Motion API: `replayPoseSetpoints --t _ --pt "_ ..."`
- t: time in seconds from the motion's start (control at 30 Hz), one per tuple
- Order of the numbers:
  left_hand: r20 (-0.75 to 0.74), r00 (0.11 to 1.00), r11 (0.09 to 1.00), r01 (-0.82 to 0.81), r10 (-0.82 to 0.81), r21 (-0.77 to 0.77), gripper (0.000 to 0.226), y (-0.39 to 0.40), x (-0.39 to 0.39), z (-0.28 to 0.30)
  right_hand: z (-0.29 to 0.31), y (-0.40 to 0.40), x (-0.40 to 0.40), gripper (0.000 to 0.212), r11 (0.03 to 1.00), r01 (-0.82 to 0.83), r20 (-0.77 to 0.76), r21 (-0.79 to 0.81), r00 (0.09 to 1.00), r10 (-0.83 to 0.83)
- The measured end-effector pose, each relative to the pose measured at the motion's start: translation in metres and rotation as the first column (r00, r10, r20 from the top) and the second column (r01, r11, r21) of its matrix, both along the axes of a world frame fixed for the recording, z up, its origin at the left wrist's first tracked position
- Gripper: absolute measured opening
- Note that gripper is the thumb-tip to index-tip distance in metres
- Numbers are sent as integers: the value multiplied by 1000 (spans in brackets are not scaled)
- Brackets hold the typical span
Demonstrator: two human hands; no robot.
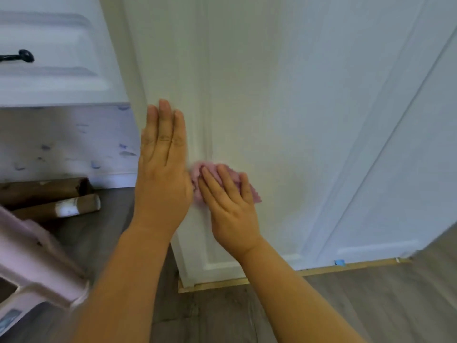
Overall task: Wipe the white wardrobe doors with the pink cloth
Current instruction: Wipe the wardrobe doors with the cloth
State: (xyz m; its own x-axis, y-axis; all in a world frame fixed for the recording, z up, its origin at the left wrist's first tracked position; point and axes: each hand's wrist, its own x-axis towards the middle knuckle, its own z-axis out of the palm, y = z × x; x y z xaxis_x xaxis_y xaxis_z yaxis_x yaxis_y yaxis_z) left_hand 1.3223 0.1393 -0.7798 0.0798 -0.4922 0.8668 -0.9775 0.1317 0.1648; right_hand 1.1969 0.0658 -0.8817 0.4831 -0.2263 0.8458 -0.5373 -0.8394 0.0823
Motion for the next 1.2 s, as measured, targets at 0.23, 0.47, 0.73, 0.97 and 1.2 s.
replayPoseSetpoints --t 0.23,0.47,0.73,0.97,1.2 --pt "15 988 987 -153 154 -48 72 6 -3 -9 76 -13 -6 55 988 13 29 -156 1000 -8" --pt "-1 983 977 -185 186 -104 65 -3 -13 -17 91 -12 29 43 992 -67 285 -103 954 94" --pt "39 971 971 -236 235 41 97 -9 -27 -42 20 -68 -74 57 952 131 613 277 739 -280" --pt "-15 973 973 -230 231 37 94 -16 -35 -47 -11 -29 -34 67 956 -43 567 290 812 -135" --pt "-24 982 977 -191 189 -92 83 -14 -32 -59 -45 -28 -31 57 992 -124 -2 12 992 124"
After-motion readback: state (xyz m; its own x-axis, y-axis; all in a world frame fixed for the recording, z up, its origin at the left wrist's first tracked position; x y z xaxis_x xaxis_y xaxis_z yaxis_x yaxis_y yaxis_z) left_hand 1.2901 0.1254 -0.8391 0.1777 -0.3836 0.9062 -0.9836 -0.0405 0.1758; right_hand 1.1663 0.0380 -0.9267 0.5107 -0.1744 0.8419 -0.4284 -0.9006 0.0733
